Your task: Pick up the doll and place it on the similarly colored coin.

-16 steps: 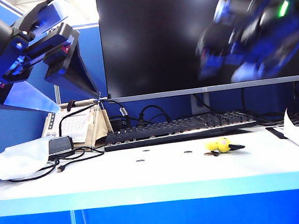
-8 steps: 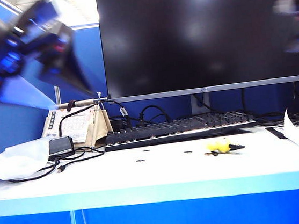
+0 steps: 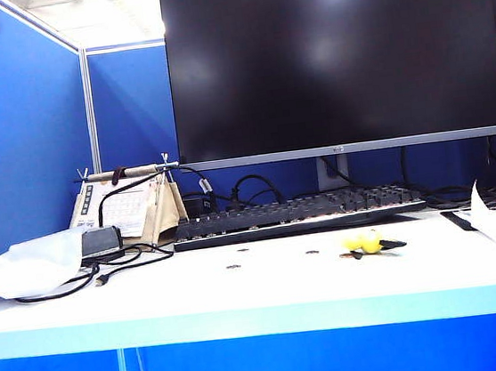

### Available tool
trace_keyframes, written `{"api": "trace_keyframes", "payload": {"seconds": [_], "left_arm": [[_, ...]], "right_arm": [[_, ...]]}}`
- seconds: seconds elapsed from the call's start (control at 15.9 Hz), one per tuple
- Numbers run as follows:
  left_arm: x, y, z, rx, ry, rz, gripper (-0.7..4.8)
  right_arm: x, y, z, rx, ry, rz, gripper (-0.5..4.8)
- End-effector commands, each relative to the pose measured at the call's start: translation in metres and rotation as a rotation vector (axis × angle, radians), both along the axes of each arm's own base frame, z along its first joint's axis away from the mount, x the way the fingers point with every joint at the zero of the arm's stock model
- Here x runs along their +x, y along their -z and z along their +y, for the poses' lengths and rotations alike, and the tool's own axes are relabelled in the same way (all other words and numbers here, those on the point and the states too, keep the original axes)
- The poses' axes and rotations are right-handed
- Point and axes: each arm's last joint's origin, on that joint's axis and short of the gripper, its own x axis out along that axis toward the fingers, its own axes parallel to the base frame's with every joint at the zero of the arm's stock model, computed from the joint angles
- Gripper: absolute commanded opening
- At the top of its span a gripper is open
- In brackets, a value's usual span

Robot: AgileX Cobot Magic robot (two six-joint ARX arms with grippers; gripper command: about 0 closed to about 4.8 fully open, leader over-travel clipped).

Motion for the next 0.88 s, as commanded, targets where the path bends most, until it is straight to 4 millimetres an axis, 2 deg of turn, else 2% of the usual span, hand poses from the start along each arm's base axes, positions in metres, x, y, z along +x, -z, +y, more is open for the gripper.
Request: {"api": "trace_keyframes", "payload": {"seconds": [0.06, 0.25, 0.44, 0.69, 0.88], "left_arm": [[-0.012, 0.025, 0.011, -0.078, -0.087, 0.063, 4.79], [-0.019, 0.069, 0.018, -0.178, -0.219, 0.223, 4.79], [-0.018, 0.092, 0.018, -0.157, -0.246, 0.296, 4.79], [-0.018, 0.092, 0.019, -0.058, -0.278, 0.256, 4.79], [-0.018, 0.092, 0.019, -0.066, -0.279, 0.257, 4.79]], "right_arm": [[-0.001, 0.007, 0.0, 0.006, 0.01, 0.055, 2.42], [-0.002, 0.013, 0.001, 0.047, -0.031, 0.108, 2.42], [-0.003, 0.015, 0.002, 0.05, -0.066, 0.142, 2.42], [-0.003, 0.015, 0.002, 0.05, -0.065, 0.141, 2.42], [-0.003, 0.015, 0.002, 0.05, -0.065, 0.141, 2.42]]}}
